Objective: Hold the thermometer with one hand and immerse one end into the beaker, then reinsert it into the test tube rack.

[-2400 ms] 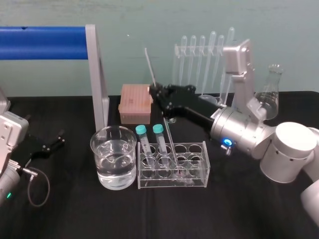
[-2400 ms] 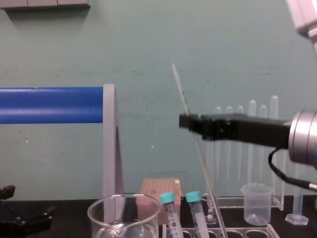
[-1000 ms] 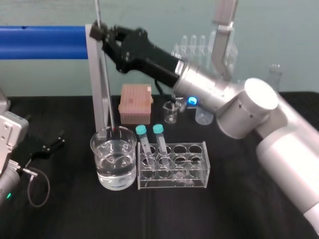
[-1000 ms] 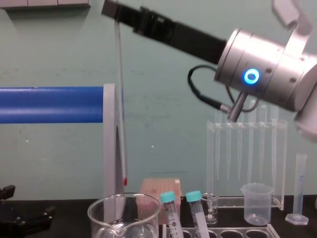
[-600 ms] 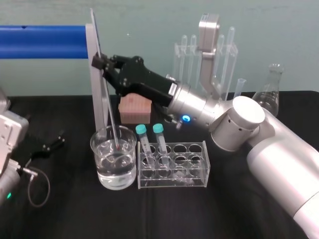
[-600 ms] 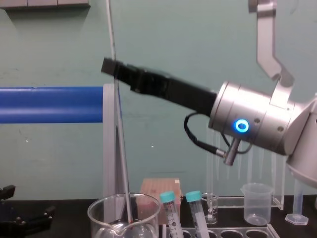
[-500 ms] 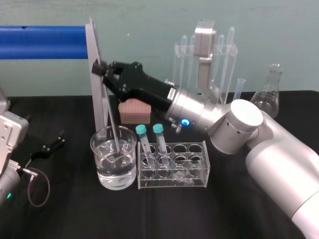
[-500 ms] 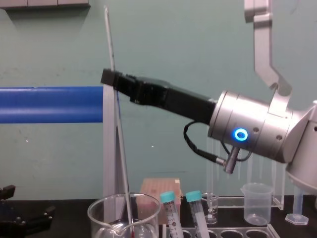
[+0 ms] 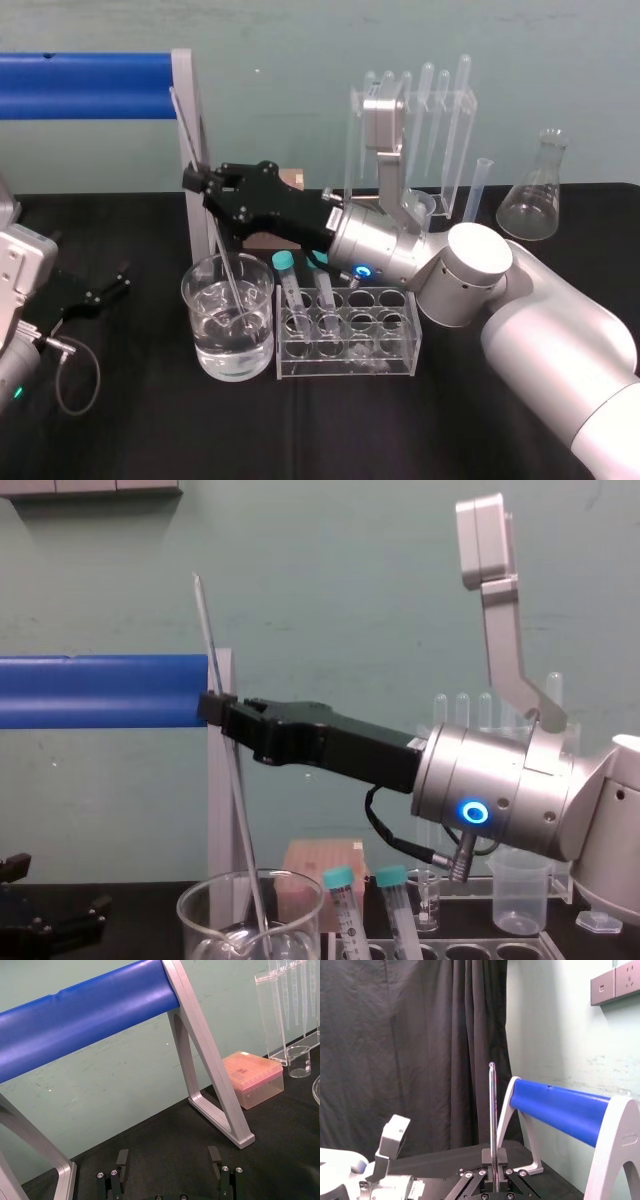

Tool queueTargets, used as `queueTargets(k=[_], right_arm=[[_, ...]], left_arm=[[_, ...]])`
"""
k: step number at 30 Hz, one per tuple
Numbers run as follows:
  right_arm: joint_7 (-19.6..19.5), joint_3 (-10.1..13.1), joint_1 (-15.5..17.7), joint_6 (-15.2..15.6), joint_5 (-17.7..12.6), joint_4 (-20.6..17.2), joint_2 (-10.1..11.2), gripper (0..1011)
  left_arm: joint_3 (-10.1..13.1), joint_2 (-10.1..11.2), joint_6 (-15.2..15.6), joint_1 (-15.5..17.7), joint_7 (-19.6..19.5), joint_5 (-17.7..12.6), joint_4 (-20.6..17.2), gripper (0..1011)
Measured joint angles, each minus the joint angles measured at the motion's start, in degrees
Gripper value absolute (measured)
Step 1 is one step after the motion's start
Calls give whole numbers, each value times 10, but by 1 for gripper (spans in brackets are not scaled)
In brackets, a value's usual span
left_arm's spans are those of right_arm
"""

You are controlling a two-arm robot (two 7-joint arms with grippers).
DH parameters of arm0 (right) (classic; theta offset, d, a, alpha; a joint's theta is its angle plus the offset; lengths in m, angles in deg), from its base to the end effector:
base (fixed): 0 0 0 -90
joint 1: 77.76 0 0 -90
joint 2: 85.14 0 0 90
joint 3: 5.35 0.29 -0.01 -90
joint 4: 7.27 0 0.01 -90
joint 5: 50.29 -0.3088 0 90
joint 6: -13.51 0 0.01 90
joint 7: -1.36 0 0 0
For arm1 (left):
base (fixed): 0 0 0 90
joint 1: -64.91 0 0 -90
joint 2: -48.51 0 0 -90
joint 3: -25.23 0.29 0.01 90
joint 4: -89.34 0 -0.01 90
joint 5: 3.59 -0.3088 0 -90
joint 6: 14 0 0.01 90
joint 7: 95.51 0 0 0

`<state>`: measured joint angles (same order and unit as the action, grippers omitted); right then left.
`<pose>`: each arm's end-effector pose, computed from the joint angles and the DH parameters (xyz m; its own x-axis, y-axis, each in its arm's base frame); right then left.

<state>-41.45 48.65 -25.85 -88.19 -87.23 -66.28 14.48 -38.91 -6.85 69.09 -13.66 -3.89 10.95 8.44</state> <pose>0.4754 0.0835 -0.2397 0.9413 -0.3373 0.0139 0.3258 0.9183 0.2248 0.3581 0.0827 -0.3023 0.2923 0.8803 0.3738 -0.9552 0.2874 0.0702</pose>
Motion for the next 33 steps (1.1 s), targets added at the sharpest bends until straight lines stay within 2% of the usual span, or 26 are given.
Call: queueTargets(k=[33], right_arm=[[3, 8, 16, 11, 19, -3, 2, 56]], left_arm=[[0, 0, 0, 0, 0, 0, 0, 1008]])
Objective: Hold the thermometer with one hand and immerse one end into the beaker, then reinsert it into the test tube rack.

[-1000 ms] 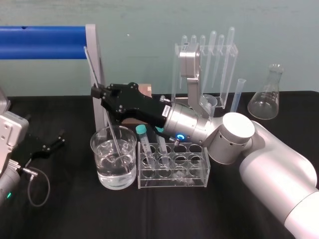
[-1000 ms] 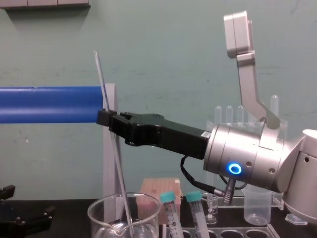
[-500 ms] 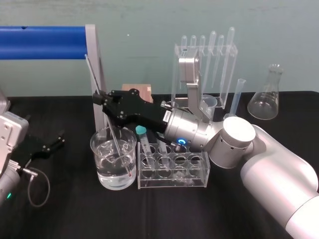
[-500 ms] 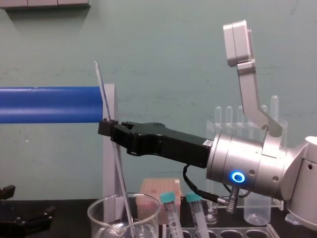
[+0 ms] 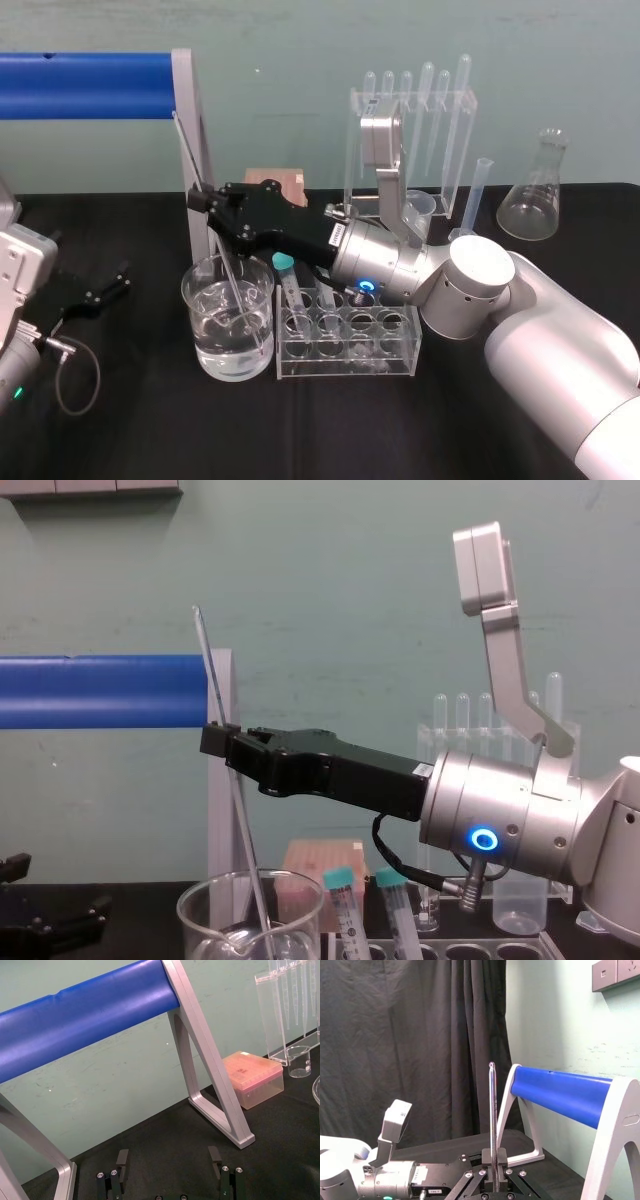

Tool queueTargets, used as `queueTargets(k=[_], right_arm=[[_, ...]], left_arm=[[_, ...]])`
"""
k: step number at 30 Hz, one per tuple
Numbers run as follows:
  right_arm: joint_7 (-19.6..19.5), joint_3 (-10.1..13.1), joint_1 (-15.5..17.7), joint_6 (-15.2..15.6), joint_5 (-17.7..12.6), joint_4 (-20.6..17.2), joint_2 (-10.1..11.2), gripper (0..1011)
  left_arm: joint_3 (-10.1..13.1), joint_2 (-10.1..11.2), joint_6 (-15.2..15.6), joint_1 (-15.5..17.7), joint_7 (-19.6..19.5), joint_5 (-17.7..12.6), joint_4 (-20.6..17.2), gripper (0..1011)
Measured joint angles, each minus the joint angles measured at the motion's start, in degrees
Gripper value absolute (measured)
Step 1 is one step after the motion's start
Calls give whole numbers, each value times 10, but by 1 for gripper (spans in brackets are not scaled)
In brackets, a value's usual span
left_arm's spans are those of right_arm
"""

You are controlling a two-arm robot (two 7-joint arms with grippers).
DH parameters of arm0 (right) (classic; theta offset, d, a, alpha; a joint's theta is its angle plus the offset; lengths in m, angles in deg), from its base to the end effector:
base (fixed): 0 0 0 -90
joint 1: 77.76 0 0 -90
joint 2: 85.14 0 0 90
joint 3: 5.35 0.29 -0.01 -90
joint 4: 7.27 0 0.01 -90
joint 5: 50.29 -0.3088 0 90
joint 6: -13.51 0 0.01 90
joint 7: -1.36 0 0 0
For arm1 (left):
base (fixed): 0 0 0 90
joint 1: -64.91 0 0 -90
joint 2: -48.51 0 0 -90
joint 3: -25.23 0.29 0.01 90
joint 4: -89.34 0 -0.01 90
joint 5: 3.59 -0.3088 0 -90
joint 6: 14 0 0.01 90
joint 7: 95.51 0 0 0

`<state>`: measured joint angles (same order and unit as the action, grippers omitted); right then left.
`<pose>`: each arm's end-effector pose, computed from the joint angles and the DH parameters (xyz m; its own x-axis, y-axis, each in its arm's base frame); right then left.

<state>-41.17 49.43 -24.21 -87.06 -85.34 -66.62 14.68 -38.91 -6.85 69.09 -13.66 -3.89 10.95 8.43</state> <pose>0.4697 0.0797 -0.2503 0.9412 -0.3379 0.0007 0.3318 0.9244 0.1883 0.3581 0.0826 -0.3022 0.2923 0.8803 0.3737 -0.9552 0.2875 0.0701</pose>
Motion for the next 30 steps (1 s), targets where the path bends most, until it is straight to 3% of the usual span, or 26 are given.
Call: queueTargets(k=[30], right_arm=[[-4, 6, 6, -5, 2, 0, -4, 56]], left_arm=[[0, 0, 0, 0, 0, 0, 0, 1008]])
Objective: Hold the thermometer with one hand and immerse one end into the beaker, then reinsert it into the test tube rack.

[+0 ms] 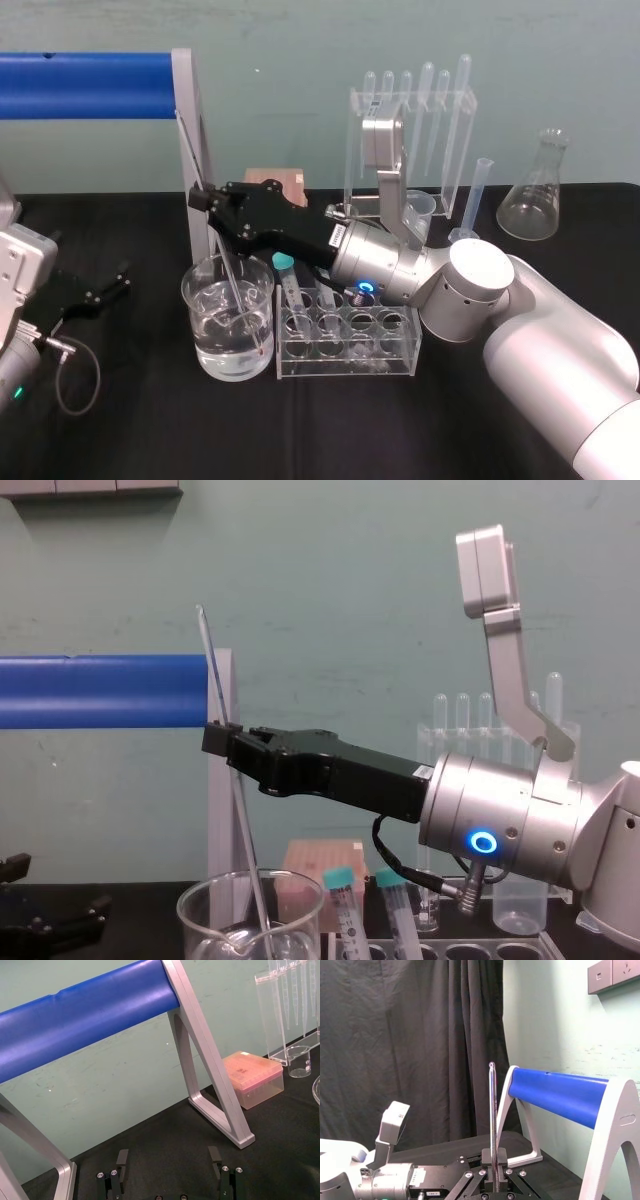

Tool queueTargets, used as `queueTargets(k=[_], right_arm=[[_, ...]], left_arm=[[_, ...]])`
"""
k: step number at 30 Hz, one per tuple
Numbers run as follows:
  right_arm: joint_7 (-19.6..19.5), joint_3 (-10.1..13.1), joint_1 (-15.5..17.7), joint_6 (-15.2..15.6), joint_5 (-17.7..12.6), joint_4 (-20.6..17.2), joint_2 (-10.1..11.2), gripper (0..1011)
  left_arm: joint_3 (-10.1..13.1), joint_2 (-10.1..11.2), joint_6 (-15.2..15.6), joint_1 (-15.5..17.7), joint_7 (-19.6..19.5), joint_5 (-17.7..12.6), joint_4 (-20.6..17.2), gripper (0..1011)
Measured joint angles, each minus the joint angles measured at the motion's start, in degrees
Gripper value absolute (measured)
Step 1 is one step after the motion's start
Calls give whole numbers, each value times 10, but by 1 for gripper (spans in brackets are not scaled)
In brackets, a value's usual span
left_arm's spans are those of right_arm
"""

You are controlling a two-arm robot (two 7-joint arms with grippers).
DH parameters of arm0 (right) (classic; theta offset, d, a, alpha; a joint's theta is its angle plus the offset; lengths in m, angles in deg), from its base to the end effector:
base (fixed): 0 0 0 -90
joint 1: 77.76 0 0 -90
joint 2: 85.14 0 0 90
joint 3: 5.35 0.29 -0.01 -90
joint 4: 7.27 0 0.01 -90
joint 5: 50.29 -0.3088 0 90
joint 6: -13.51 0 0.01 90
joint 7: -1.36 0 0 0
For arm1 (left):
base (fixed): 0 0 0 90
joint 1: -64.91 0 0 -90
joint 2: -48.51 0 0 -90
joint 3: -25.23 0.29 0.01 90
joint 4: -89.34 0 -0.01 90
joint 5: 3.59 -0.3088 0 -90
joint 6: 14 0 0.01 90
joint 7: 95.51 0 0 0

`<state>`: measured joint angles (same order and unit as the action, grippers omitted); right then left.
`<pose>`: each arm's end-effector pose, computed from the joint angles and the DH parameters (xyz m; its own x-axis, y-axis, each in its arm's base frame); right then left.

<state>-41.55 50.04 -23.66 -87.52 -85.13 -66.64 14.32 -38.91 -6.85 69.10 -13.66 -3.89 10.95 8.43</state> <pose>0.4681 0.0804 -0.2528 0.9370 -0.3492 -0.0033 0.3429 0.9181 0.1990 0.3581 0.0826 -0.3022 0.2923 0.8803 0.3738 -0.9552 0.2874 0.0702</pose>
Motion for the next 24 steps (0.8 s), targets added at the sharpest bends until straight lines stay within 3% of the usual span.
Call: queueTargets(k=[24], right_arm=[[4, 6, 7, -10, -10, 0, -4, 55]], left_arm=[[0, 0, 0, 0, 0, 0, 0, 1008]])
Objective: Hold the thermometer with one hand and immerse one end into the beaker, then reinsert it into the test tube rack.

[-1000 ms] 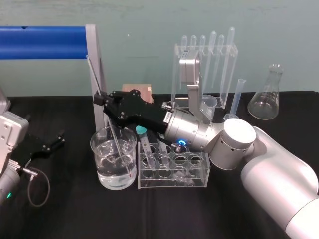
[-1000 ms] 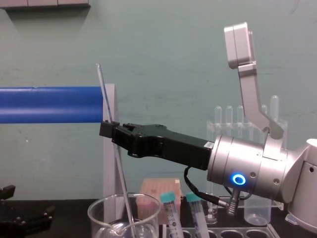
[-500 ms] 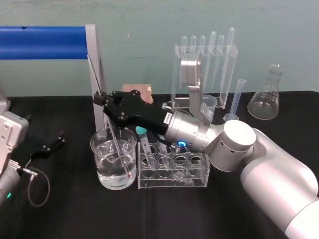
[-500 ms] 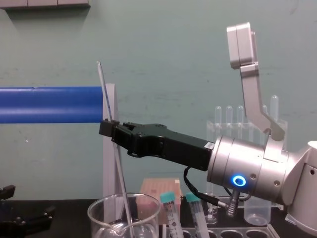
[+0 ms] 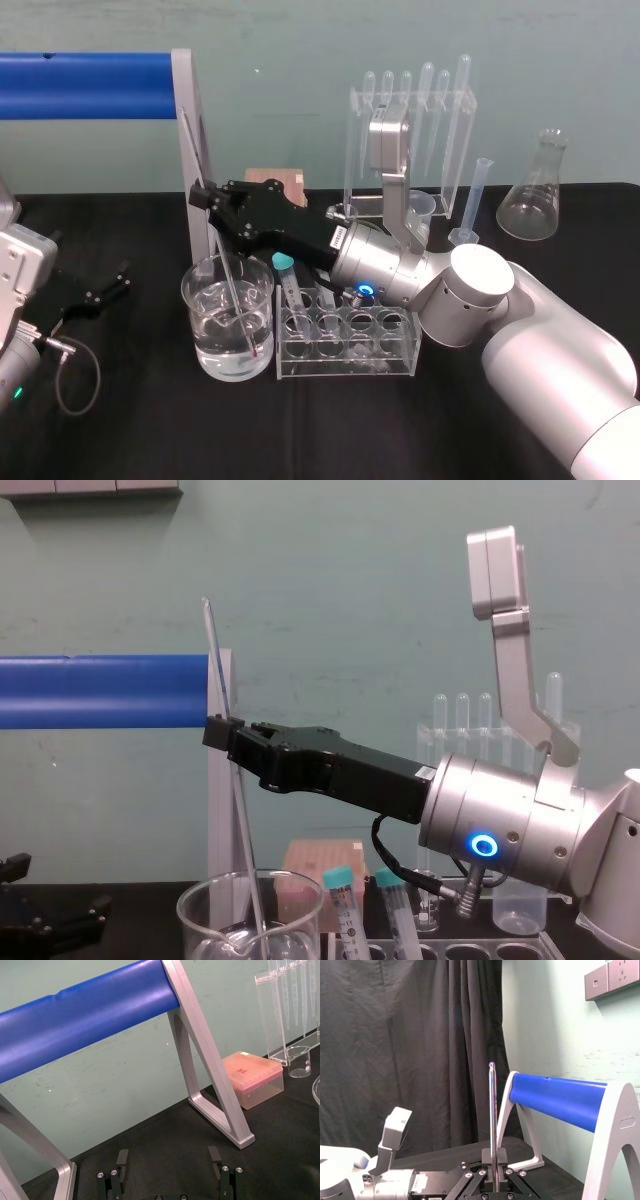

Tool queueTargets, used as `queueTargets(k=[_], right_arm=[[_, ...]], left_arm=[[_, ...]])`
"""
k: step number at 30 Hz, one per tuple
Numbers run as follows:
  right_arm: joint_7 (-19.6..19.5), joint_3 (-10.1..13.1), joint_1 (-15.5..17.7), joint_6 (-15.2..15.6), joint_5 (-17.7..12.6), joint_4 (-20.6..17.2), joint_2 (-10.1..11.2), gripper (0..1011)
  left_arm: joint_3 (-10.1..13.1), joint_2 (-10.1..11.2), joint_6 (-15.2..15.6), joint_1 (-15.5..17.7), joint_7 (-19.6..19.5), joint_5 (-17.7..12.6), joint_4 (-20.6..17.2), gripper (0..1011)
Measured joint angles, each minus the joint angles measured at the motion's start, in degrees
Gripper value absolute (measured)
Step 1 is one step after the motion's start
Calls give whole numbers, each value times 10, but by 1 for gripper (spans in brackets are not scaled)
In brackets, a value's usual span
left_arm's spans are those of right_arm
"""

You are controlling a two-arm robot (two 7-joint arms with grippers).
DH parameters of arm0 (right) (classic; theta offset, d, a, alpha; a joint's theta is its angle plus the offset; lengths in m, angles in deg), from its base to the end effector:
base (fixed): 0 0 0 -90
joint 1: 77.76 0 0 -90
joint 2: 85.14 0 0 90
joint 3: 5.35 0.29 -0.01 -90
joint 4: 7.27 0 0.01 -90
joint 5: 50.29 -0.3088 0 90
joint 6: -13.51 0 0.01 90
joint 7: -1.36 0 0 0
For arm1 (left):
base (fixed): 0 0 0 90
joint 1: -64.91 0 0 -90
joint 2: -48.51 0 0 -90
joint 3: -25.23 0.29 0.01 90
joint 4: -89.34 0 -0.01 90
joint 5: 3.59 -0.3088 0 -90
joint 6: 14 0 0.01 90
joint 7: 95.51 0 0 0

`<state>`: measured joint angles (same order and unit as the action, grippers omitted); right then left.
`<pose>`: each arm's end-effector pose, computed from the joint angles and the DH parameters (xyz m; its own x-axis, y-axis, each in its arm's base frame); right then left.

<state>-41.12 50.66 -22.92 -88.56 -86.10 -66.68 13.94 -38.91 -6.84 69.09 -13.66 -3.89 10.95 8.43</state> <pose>0.4657 0.0811 -0.2567 0.9366 -0.3500 -0.0144 0.3438 0.9104 0.2301 0.3581 0.0827 -0.3022 0.2923 0.8802 0.3739 -0.9552 0.2874 0.0701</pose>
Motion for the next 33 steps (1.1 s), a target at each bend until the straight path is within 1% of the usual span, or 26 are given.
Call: queueTargets(k=[33], right_arm=[[4, 0, 4, -3, -2, -2, 1, 55]], left_arm=[[0, 0, 0, 0, 0, 0, 0, 1008]])
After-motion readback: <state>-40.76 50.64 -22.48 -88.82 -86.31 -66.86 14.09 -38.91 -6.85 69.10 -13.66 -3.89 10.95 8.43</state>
